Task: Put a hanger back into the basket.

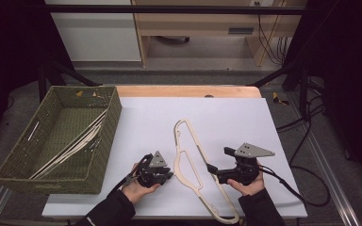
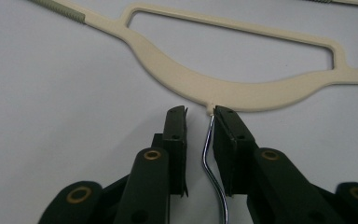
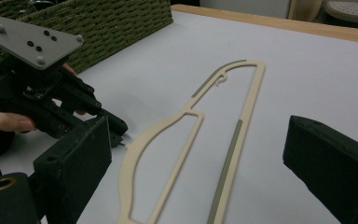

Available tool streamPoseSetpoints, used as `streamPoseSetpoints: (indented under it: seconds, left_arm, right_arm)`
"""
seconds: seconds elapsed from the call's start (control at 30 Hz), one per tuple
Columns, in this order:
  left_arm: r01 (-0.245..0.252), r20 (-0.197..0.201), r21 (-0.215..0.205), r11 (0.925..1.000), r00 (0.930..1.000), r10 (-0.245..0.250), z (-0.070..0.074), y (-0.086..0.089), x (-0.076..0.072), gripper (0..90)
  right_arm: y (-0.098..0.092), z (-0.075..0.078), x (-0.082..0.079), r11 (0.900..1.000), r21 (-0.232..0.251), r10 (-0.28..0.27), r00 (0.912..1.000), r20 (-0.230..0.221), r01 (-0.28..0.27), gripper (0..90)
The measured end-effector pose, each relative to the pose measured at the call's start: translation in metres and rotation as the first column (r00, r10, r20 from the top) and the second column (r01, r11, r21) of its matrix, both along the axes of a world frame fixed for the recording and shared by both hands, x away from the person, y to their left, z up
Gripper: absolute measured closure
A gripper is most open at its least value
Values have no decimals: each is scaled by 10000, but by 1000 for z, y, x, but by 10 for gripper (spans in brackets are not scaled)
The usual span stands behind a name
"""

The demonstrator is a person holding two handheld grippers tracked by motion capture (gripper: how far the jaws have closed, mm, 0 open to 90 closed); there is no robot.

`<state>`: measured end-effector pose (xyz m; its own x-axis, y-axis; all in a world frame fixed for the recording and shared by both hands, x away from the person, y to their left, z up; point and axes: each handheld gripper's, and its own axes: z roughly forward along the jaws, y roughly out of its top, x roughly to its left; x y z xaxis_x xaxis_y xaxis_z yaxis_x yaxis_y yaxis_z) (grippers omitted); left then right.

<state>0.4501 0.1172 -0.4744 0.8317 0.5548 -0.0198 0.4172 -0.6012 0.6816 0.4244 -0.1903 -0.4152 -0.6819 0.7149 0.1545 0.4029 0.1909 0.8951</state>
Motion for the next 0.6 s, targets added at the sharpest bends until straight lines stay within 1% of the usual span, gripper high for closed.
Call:
streamPoseSetpoints:
  seconds: [0.03,0.07,0.1,0.13,0.17,0.3,0.4,0.43,0.47,0.5,0.53,0.57,0.6]
  left_arm:
    - [0,0,0,10000,10000,0,0,0,0,748]
    - [-31,15,150,9999,10000,31,1,-1,0,748]
    - [-29,7,177,9998,10000,29,1,-1,-1,749]
    - [-68,73,303,9995,10000,66,2,-3,-2,751]
    - [-68,73,303,9995,10000,66,2,-3,-2,751]
    - [12,68,561,9984,10000,-16,3,-6,-2,758]
    - [156,-15,621,9979,9999,-156,4,-6,-1,775]
    - [211,-16,633,9978,9998,-210,4,-7,-1,784]
    - [319,0,742,9967,9995,-319,5,-7,-1,804]
    - [319,0,742,9967,9995,-319,5,-7,-1,811]
    - [393,-84,720,9966,9992,-388,5,-7,0,815]
    - [393,-84,720,9966,9992,-388,5,-7,0,821]
    - [509,-201,683,9964,9986,-496,5,-6,2,827]
  right_arm:
    - [0,0,0,10000,0,0,10000,0,0,79]
    - [0,0,0,10000,24,-3,10000,-21,3,79]
    - [0,1,0,10000,16,12,10000,-4,-12,79]
    - [0,1,0,10000,27,10,10000,0,-10,79]
    - [0,1,0,10000,27,10,10000,0,-10,79]
    - [0,1,0,10000,35,19,10000,-4,-19,79]
    - [0,1,0,10000,7,21,10000,-4,-21,79]
    - [1,1,0,10000,11,29,10000,-3,-29,79]
    - [2,1,0,10000,-9,33,10000,18,-33,79]
    - [2,1,0,10000,-9,33,10000,18,-33,79]
    - [3,1,-1,9999,-57,87,10000,28,-87,79]
    - [3,1,-1,9999,-57,87,10000,28,-87,79]
    - [4,1,-1,9998,-108,136,9999,19,-136,79]
